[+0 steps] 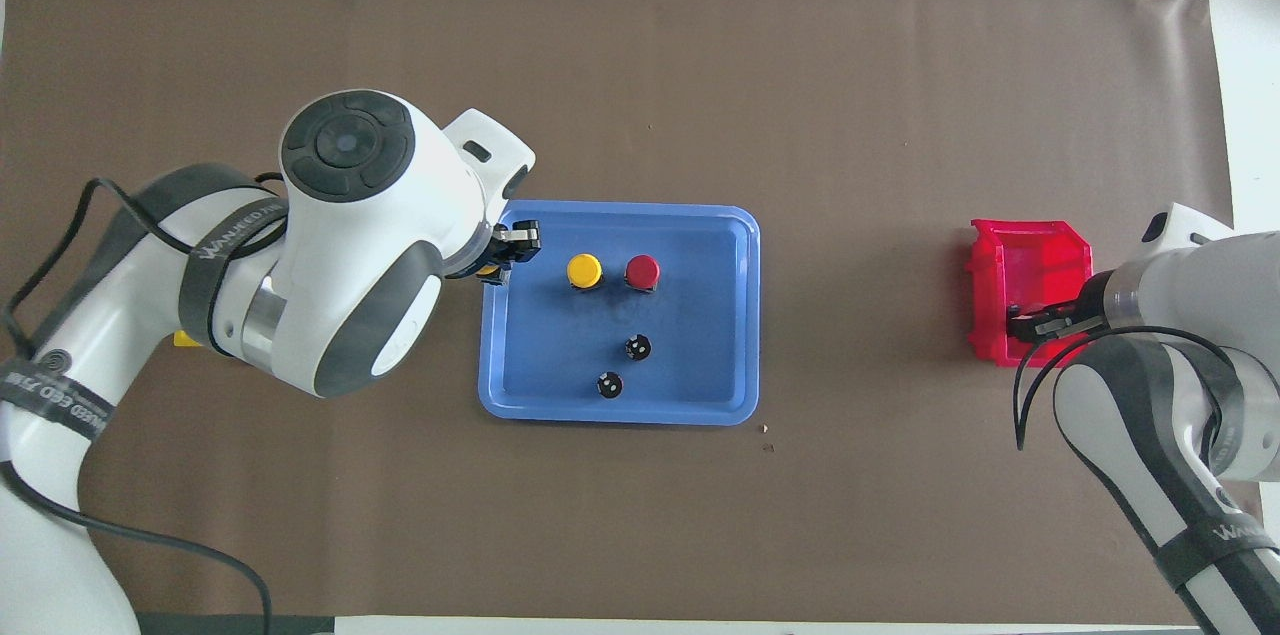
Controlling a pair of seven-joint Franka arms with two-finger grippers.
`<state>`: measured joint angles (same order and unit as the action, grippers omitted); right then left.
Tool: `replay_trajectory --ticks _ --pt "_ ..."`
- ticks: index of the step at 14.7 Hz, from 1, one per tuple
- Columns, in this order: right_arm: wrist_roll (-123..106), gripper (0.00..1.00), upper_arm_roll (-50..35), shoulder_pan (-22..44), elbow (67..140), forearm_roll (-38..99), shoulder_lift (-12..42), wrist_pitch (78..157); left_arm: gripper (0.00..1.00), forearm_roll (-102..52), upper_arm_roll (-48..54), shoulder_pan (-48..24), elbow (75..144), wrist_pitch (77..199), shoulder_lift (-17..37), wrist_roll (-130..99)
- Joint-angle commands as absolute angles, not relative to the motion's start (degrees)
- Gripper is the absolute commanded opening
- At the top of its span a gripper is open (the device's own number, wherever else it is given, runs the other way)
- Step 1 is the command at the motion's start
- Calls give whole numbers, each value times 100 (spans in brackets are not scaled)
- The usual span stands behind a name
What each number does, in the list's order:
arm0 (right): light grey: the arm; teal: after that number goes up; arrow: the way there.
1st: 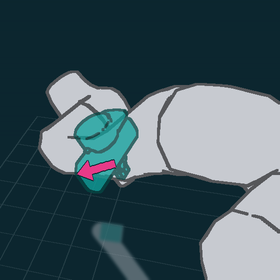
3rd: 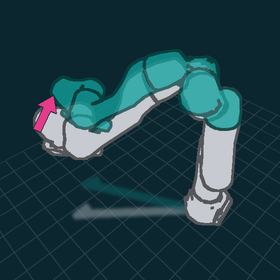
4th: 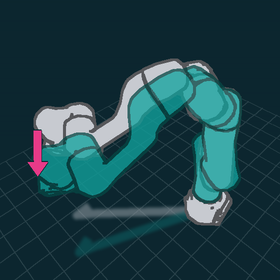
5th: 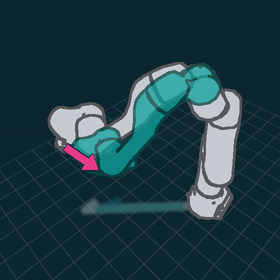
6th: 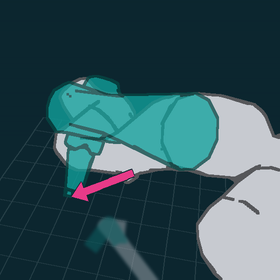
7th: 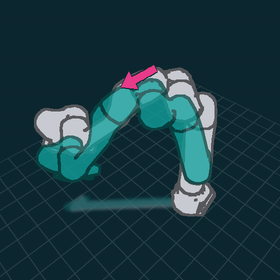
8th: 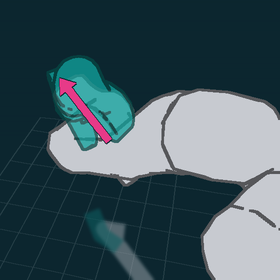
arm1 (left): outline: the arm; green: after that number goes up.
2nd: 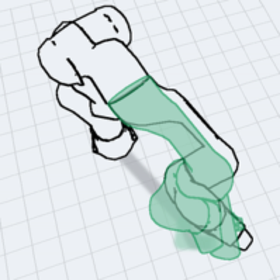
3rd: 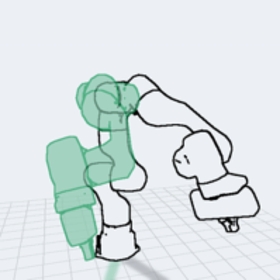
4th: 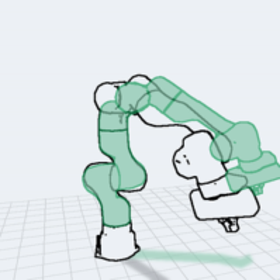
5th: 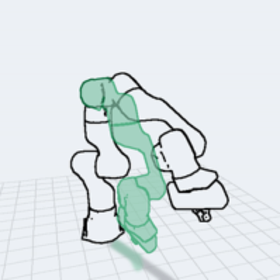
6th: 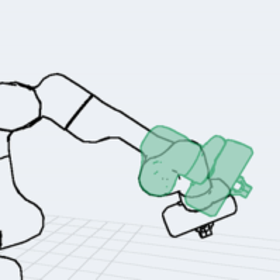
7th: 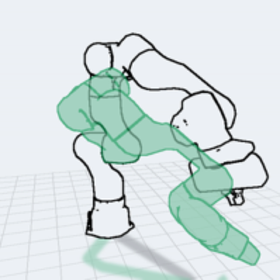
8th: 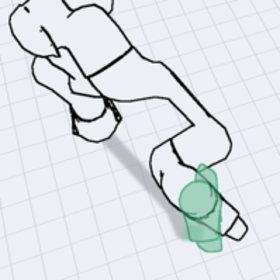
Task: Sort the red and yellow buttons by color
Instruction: 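Carry the yellow button to the yellow bin while the right gripper returns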
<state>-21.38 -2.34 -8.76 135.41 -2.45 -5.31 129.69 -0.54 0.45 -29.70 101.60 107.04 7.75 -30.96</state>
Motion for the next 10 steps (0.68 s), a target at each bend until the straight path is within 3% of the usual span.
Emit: replay_trajectory --ticks 1,3,7,10 --pt "-2285 84 -299 -932 12556 -316 -423 11809 1 -70 -62 -2104 10186 10004 142 -1746" --pt "-2163 100 -386 -731 11668 -212 -273 11156 1 -62 -70 -1497 10204 9800 35 -839" --pt "274 100 -483 839 10233 185 403 10854 1 -62 -79 -590 11035 10552 -271 411" --pt "2674 100 -483 2079 8855 19 1516 10801 1 -53 -88 -369 11776 11179 -431 642"
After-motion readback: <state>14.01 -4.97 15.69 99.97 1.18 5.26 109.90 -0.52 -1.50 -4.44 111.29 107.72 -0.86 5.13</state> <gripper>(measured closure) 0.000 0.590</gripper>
